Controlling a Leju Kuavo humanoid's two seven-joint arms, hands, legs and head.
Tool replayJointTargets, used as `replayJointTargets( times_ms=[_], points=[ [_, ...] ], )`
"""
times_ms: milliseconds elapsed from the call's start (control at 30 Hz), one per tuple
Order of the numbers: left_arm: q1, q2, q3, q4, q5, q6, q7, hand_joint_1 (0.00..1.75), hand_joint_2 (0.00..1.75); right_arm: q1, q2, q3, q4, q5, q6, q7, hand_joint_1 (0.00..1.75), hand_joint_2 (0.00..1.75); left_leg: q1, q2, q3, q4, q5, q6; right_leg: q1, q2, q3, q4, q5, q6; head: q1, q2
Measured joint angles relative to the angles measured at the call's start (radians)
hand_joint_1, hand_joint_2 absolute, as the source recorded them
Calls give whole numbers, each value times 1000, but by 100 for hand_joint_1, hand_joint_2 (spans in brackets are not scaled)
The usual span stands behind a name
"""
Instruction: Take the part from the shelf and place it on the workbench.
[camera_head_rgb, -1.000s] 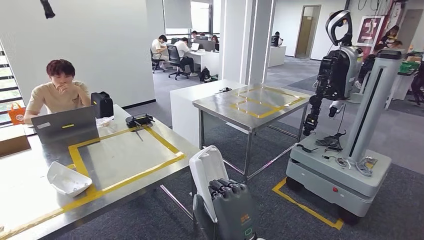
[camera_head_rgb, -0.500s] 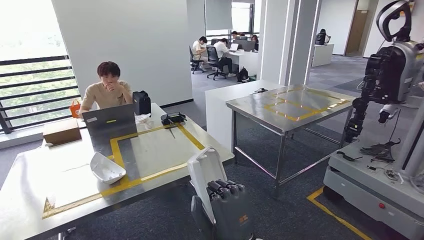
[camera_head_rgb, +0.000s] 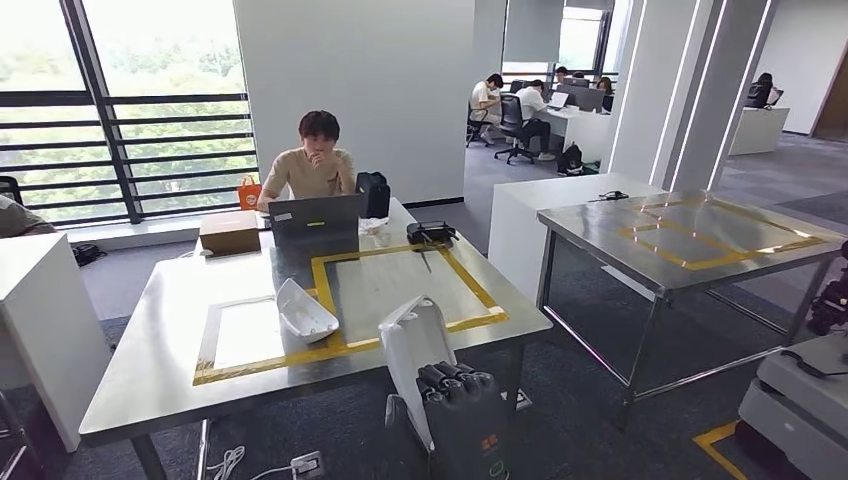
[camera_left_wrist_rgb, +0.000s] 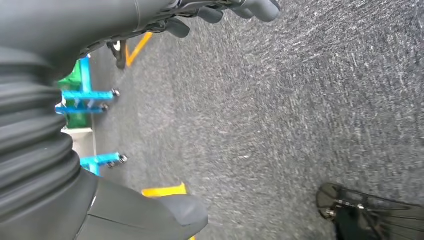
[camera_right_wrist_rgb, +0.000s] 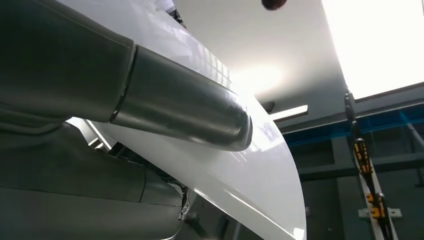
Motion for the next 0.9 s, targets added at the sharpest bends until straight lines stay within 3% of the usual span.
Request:
replayJointTargets(
  times_ms=[33, 67, 100, 200, 267, 333, 400, 467, 533, 567, 600, 667, 733, 833, 900],
  points=[
    [-1, 0, 0, 0, 0, 1, 0, 0, 175, 7, 0, -1, 0, 3, 0, 0, 175, 0, 0, -15, -2, 1, 1, 0, -2, 5, -26, 50, -14, 2, 0, 0],
    [0, 0, 0, 0, 0, 2, 0, 0, 175, 14, 0, -1, 1, 6, -1, 0, 175, 0, 0, -30, -4, 3, 2, 0, -3, 6, -35, 65, -9, 3, 0, 0],
    [1, 0, 0, 0, 0, 2, 0, 0, 175, 17, 0, -1, 1, 9, 0, 0, 175, 0, 1, -45, -5, 5, 2, -2, -5, 9, -25, 42, 15, 2, 1, 0],
    [1, 0, 0, 0, -4, 4, -4, 0, 175, 19, 1, -3, 1, 16, 3, 2, 175, 0, 1, -78, -8, 12, 4, -11, -8, 40, 65, -149, 103, -6, 1, 0],
    [4, 0, 0, 0, -9, 4, -7, 0, 175, 17, 1, -10, 0, 14, 8, 7, 175, 0, 2, -90, -13, 13, 6, -24, -5, 54, 89, -206, 113, -11, 1, 0],
    [8, 1, 0, 0, -13, 4, -7, 0, 175, 7, 1, -24, -2, 5, 7, 10, 175, 0, 4, -97, -17, 7, 11, -40, -4, 48, 88, -213, 119, -21, 1, 0],
    [9, 1, 0, 1, -16, 5, -7, 0, 175, -19, 1, -45, -9, -6, 0, 5, 175, 0, 2, -66, -33, 32, -6, -50, -7, 40, 91, -221, 130, -35, -1, 0],
    [5, 2, 0, 1, -20, 5, -9, 0, 175, -53, -1, -65, -16, -17, -5, 0, 175, 0, 1, -16, -77, 132, -64, -55, -8, 29, 91, -226, 136, -44, -4, 0],
    [1, 2, -3, 1, -29, 5, -11, 0, 175, -81, -7, -82, -19, -24, -6, 1, 175, 0, 2, 5, -129, 256, -116, -60, -6, 17, 90, -225, 137, -45, -5, 0],
    [0, 2, -6, 1, -33, 5, -11, 0, 175, -92, -10, -89, -20, -25, -6, 4, 175, 0, 2, 8, -139, 284, -120, -61, -5, 12, 89, -225, 136, -45, -5, 0],
    [0, 3, -9, 1, -36, 5, -12, 0, 175, -101, -13, -95, -22, -24, -6, 9, 175, 0, 3, 10, -129, 271, -105, -62, -5, 7, 89, -224, 136, -45, -5, 0],
    [-2, 4, -15, 1, -42, 4, -11, 0, 175, -117, -17, -105, -32, -21, -4, 22, 175, 0, 4, 17, -62, 148, -48, -59, -5, 0, 89, -220, 134, -41, -5, 0],
    [-6, 4, -20, 1, -48, 1, -11, 0, 175, -127, -21, -110, -45, -14, 2, 33, 175, 0, 1, 24, -2, 39, -18, -50, 0, -4, 86, -213, 130, -33, -4, 0],
    [-10, 4, -27, 1, -53, -3, -11, 0, 175, -129, -28, -114, -58, -4, 13, 42, 175, 0, 0, 22, 8, 15, -15, -38, 7, -5, 82, -212, 130, -37, -3, 0],
    [-10, 5, -33, 1, -58, -7, -11, 0, 175, -130, -32, -118, -65, -1, 20, 50, 175, 0, -5, 20, 5, 18, -17, -29, 5, -6, 84, -219, 134, -30, -3, 0]
  ],
)
